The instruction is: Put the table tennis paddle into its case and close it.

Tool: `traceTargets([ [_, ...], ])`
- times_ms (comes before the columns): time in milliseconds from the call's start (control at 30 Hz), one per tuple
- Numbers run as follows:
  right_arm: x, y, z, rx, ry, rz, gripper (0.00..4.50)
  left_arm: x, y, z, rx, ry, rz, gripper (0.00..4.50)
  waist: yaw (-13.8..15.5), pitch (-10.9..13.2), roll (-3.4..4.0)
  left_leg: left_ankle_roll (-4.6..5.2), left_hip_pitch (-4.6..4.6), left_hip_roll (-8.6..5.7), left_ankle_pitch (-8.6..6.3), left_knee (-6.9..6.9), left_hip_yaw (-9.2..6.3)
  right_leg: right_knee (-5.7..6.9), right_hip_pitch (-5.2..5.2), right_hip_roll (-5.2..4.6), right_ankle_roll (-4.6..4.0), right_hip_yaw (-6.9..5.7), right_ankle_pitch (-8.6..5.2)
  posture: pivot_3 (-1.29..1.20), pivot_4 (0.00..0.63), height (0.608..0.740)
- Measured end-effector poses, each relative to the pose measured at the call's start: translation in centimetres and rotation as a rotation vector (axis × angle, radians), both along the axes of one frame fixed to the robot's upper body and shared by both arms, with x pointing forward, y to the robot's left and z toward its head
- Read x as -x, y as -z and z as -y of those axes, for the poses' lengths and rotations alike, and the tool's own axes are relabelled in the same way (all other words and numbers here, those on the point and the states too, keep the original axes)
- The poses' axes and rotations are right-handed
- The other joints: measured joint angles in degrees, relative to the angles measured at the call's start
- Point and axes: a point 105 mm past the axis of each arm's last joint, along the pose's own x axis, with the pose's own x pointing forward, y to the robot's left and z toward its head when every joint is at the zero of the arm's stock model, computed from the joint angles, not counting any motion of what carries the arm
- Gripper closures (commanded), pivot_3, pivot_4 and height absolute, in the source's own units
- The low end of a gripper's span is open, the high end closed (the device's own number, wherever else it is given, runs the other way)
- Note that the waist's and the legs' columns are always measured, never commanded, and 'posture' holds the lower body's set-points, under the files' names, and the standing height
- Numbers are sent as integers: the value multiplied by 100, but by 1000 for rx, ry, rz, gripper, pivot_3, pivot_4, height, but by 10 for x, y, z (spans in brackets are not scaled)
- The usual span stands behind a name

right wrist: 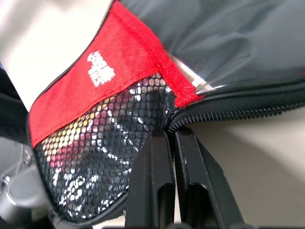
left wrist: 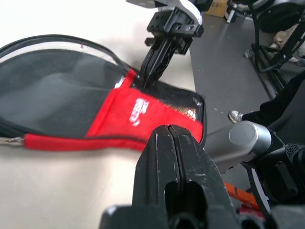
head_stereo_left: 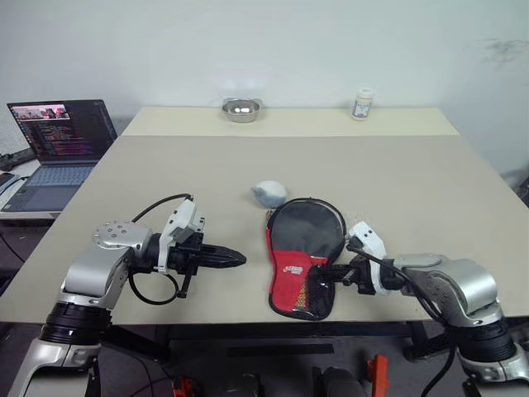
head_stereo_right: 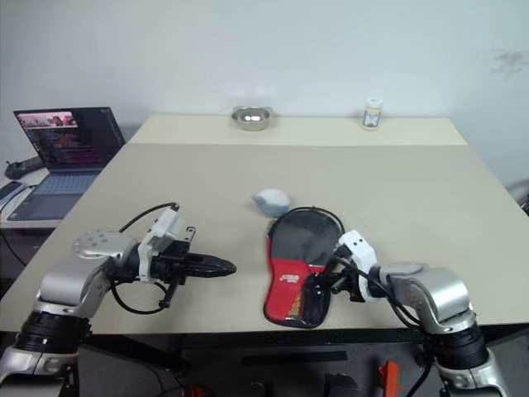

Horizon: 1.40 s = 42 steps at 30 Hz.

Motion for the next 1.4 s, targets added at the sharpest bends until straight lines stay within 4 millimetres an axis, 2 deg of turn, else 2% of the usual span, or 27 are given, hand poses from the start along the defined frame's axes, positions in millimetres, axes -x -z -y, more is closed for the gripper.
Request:
traceTargets([
  [200, -7, -5, 13, 44, 3, 10, 4493, 3, -3, 4, -4, 9, -2, 4500, 2, 1, 0, 1, -1, 2, 0, 0, 0, -2, 1, 0, 0, -1, 0, 0, 150, 740],
  [1000, 3, -1, 16, 51, -18, -1, 4493, -1, -5, 10, -5, -3, -7, 4500, 12, 1, 0, 3, -7, 2, -2, -1, 0, -12, 1, -1, 0, -2, 0, 0, 150, 740],
  [1167, 7, 3, 17, 51, -16, -16, 3115, -4, -12, 13, -5, -13, 9, 4500, 12, 1, 0, 4, -6, 2, -2, -1, 1, -12, 1, -1, 0, 0, 0, 0, 150, 740],
  [1300, 6, -1, 32, 108, -23, 25, 1792, -5, -11, 13, -1, -28, -5, 4500, 12, 1, 0, 5, -6, 0, -3, 0, 0, -14, 3, -1, 0, -3, 0, 0, 150, 740],
  [1367, 12, -3, 37, 144, -67, 32, 1142, -6, -11, 13, 1, -38, -3, 4500, 13, 2, 1, 6, -7, 1, -3, -1, 0, -15, 3, -1, 1, -5, 0, 0, 150, 740],
  [1400, 18, -5, 37, 172, -128, 39, 672, -6, -11, 13, 3, -42, -4, 4500, 12, 3, 3, 6, -7, 2, -4, 0, 0, -15, 2, 0, 1, -4, -1, 0, 150, 740],
])
